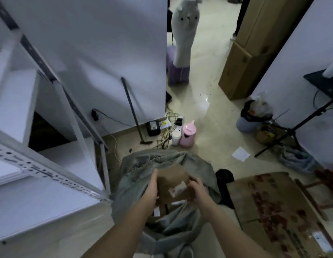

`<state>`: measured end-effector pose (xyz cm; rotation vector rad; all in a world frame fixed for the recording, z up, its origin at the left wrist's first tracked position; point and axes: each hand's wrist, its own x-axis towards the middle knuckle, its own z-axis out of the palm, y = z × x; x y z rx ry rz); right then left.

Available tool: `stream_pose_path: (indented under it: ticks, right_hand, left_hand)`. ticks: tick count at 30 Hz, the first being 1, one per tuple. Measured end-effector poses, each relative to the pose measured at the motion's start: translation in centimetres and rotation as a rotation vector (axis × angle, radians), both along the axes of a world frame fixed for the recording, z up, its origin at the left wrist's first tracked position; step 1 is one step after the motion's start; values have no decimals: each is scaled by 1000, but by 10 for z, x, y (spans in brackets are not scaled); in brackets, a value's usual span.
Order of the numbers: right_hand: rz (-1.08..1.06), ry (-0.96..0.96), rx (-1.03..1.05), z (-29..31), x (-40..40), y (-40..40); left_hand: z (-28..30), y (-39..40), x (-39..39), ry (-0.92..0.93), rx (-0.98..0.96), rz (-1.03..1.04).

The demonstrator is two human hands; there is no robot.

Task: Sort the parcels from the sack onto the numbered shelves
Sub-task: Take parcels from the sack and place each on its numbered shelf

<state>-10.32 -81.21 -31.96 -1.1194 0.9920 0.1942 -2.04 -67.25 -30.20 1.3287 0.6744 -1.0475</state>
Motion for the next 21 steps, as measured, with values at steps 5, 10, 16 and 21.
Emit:
stream_pose_path:
  ticks: [5, 10, 16, 21]
  right_hand:
    - [7, -23, -11, 37, -7, 4]
    - [46, -76, -88, 50, -4, 11]
    - [59, -100, -77, 71, -1, 8]
    - [-3, -109, -34, 84, 3, 7]
  left_hand:
    - [27, 5, -1, -94, 56, -158]
    - [44, 9, -4, -488, 159, -354]
    - [57, 9, -2, -491, 81, -289]
    - [77, 5, -6, -404, -27, -182]
